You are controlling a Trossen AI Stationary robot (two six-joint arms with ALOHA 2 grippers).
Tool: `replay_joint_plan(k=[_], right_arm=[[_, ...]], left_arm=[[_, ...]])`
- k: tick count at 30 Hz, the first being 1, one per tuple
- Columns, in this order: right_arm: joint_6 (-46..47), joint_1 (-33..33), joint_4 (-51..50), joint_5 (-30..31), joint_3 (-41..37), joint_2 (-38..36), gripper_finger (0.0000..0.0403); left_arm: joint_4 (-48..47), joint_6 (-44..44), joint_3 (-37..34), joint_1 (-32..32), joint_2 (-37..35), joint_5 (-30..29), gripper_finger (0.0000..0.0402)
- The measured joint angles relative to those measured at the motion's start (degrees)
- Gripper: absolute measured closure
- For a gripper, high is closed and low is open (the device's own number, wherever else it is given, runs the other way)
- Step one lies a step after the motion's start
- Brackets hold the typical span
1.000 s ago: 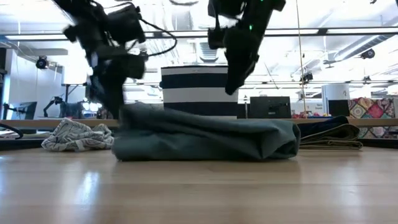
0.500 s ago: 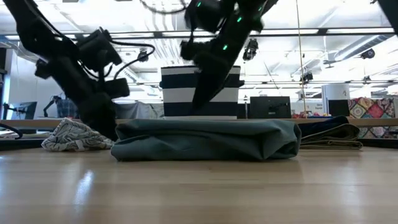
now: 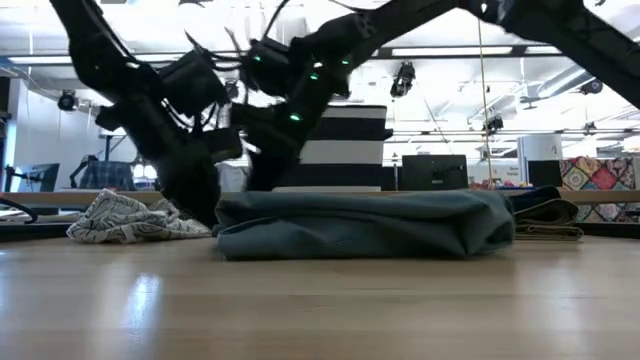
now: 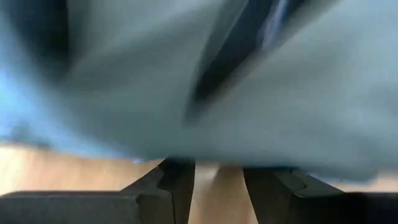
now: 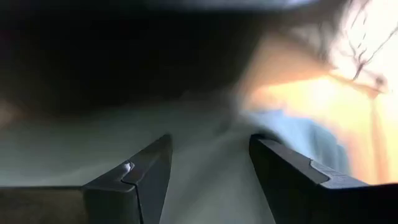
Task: Fold Laundry from Bin
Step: Fold the blue pants
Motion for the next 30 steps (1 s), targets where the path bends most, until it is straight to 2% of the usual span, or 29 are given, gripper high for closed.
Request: replay_joint_plan(k=[3,7,11,15,18,22,25,30], right_arm=[[-1.02,0.4,-5.92,-0.82,4.48,0.32,0.0188],[-2.62,0.51,-8.01,-0.82,5.55,-3.1,0.0188],[-2.42,-0.7,-10.7,0.37,2.97,-6.71,0.0188],[-2.4,-1.31,-10.61,0.77,-2.9,-8.39,0.0188],[-2.44,-1.9,-7.83,0.77,-7.72,-8.43,0.0188],[-2.77,-1.95,2.74,0.91,-12.28,-6.21,0.0188],[-2.37,-1.84,10.97,-0.67,-12.68,-4.48,0.0188],[-1.24,-1.73,12.98,-2.21,-8.99,-4.67,0.0188]], left_arm=[[0.04,-1.26,-1.93,-0.02,-2.23,0.29,0.0286],[0.24,-4.14,-5.89,-0.08,-5.78,0.23,0.0286],[1.88,-6.68,-9.6,-0.28,-9.5,0.13,0.0286],[12.16,-5.92,-13.79,-0.39,-10.88,-2.62,0.0286],[20.07,-3.87,-15.94,-0.39,-8.56,-5.74,0.0286],[26.75,-2.73,-15.98,-0.39,-2.79,-6.1,0.0286],[31.94,-2.67,-16.03,-0.37,1.99,-6.12,0.0286],[36.05,-4.01,-15.7,-0.37,5.29,-5.84,0.0286]])
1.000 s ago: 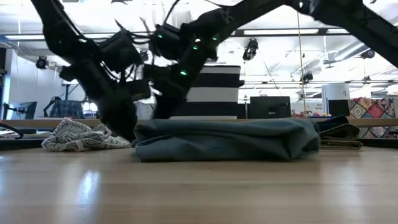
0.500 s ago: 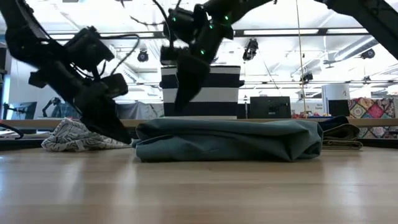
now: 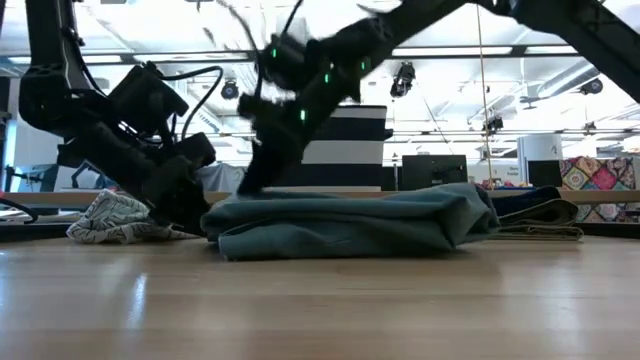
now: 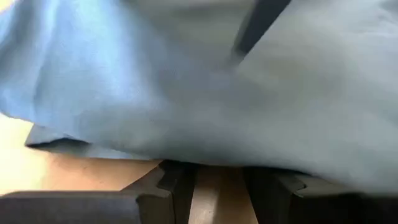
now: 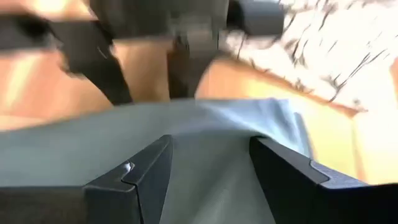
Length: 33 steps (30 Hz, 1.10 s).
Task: Fold Laundry from Bin
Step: Fold the blue pants
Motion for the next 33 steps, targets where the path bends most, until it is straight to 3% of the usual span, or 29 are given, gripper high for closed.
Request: replay_joint_plan(k=[10,13,18,25,29,33], right_arm=[[-4.19,-3.91,-22.84,0.53,6.37,-5.0,0.0188],[-5.1,-5.71,-20.78,-0.26,3.94,-4.12,0.0188],[-5.69,-6.6,-12.26,-6.72,2.59,1.15,0.0188],[-5.74,-4.21,-5.26,-10.33,8.33,4.16,0.0188],[-5.73,-4.06,-10.46,-10.27,12.37,2.65,0.0188],[-7.2,-5.06,-23.46,-7.11,16.28,-0.46,0.0188]], left_arm=[[-2.99,-0.24,-0.26,0.0,-2.9,0.92,0.0286],[-2.48,0.14,-0.19,0.0,-2.08,0.99,0.0286],[-1.16,0.63,0.88,-0.02,0.46,1.1,0.0286],[-0.94,1.52,2.03,-0.02,0.95,1.26,0.0286],[-1.33,1.05,1.67,-0.02,0.68,1.27,0.0286],[-1.36,0.33,1.4,-0.02,0.55,1.29,0.0286]])
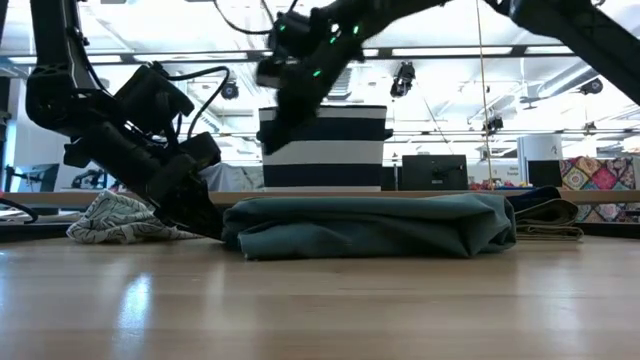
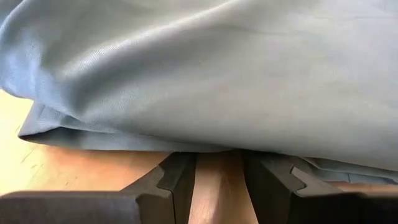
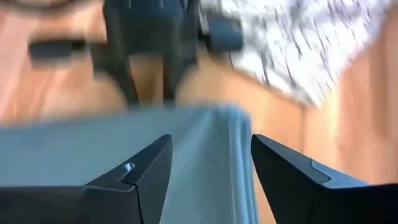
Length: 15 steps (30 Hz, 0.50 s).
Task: Fold Laundry from Bin
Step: Fold the blue pants
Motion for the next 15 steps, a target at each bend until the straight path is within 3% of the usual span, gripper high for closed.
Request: replay_joint_plan(k=[4,7,15], right_arm=[[-2.12,-1.82,-16.69,2.81,0.03,-1.47,0.0188],[-2.14,-3.28,-21.44,3.13,-3.41,-0.54,0.0188],[-3.14,-3.12,1.24,-0.08,-11.26,1.73,0.0188]], left_arm=[[0.04,0.48,-0.04,0.0,-0.02,-0.02,0.0286],[-0.15,1.87,0.17,0.0,-0.02,-0.02,0.0286],[-0.54,3.07,0.63,0.0,0.0,-0.02,0.0286]])
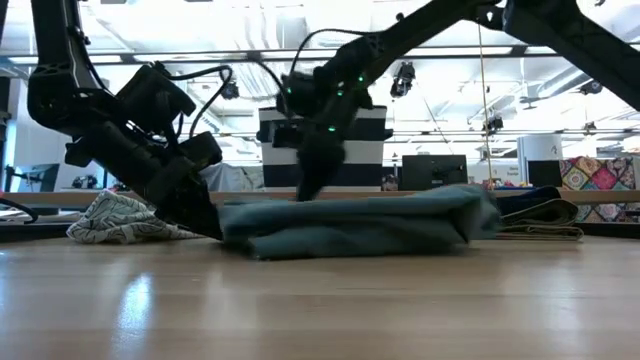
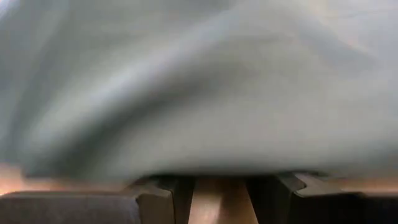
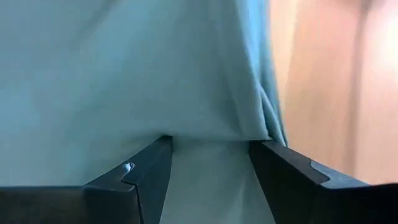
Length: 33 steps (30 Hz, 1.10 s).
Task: Fold Laundry from Bin
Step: Fold the blue pants
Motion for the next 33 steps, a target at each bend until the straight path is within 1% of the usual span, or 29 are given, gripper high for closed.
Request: replay_joint_plan(k=[3,4,6,9,12,15,18,21,23,27,29,31,33], right_arm=[[0.14,1.06,10.32,-0.39,-0.27,0.0,0.0188],[0.16,1.27,12.42,-0.41,-0.03,-0.02,0.0188],[0.16,1.73,13.12,-0.42,1.19,-0.02,0.0188],[0.55,1.97,10.93,-0.34,3.45,-0.32,0.0188],[-0.33,2.06,3.62,-0.27,6.59,-0.97,0.0188],[-3.34,1.71,-4.87,-0.15,8.98,-1.33,0.0188],[-8.27,1.39,-10.07,-0.12,9.74,-1.33,0.0188],[-13.01,1.65,-9.21,-0.29,8.65,-1.07,0.0188],[-14.22,2.17,-6.07,-1.34,7.3,0.09,0.0188],[-13.45,3.7,0.47,-6.91,6.21,4.76,0.0188],[-13.31,5.17,1.85,-7.63,6.57,5.71,0.0188],[-13.66,6.85,1.98,-7.91,7.77,5.45,0.0188],[-13.65,8.12,0.54,-7.89,8.94,4.48,0.0188]], left_arm=[[0.18,-0.01,0.0,0.0,0.02,-0.02,0.0286],[0.22,-0.02,0.02,0.0,0.02,-0.02,0.0286],[-0.04,-0.02,0.21,0.0,0.02,-0.02,0.0286],[-0.02,-0.02,0.29,0.0,0.04,-0.02,0.0286],[-0.08,-0.47,0.28,0.0,0.0,-0.02,0.0286],[-1.12,-2.22,0.3,0.0,-0.62,-0.02,0.0286],[-3.2,-4.1,0.34,0.0,-1.72,-0.02,0.0286],[-3.68,-5.62,0.09,0.0,-2.3,-0.04,0.0286],[-3.67,-6.11,0.09,0.0,-2.43,-0.04,0.0286],[-4.06,-6.23,0.46,0.0,-2.45,-0.11,0.0286],[-5.12,-7.09,0.5,0.0,-3.26,0.14,0.0286],[-8.62,-9.34,0.52,0.02,-5.56,1.98,0.0286],[-14.54,-12.28,0.52,0.01,-9.37,6.61,0.0286]])
